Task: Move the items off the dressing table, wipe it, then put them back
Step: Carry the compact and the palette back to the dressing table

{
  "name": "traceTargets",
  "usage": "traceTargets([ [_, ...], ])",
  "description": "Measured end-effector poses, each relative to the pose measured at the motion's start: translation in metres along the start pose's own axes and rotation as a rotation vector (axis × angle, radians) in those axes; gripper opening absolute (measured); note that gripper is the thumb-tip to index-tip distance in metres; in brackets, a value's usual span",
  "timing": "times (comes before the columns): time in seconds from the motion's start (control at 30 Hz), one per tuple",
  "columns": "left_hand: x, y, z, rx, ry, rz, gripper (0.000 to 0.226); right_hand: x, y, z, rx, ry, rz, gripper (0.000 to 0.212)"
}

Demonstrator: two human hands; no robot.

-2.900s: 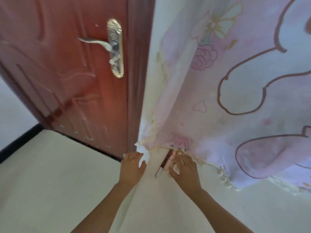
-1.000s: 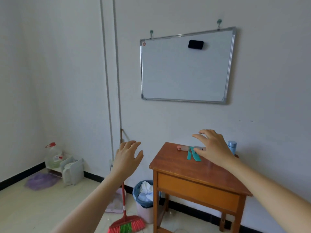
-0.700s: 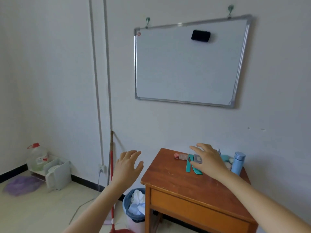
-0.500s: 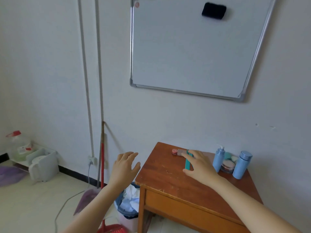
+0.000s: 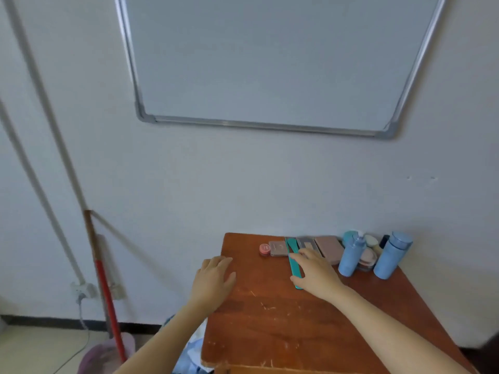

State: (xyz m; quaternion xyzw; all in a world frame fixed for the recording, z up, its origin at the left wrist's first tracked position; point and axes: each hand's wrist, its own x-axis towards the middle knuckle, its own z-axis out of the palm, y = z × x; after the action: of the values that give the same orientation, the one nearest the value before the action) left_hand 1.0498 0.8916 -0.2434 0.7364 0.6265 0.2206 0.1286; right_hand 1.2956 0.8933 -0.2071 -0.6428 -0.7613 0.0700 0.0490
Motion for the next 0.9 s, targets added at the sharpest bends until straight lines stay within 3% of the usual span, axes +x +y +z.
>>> traceTargets([
  [0.23, 0.047, 0.013, 0.074, -0.073, -0.167, -0.013, 0.045, 0.031, 0.041, 0.033, 0.030, -0.142, 0.045, 0.062],
  [0.63, 0.157, 0.028, 0.132, -0.036, -0.250, -0.158, 0.050, 0.161, 0.083, 0.090, 0.258, -0.192, 0.000, 0.060],
  [0.9, 0.184, 0.032, 0.165, -0.068, -0.262, -0.227, 0.059, 0.204, 0.097, 0.124, 0.238, -0.241, -0.100, 0.069],
])
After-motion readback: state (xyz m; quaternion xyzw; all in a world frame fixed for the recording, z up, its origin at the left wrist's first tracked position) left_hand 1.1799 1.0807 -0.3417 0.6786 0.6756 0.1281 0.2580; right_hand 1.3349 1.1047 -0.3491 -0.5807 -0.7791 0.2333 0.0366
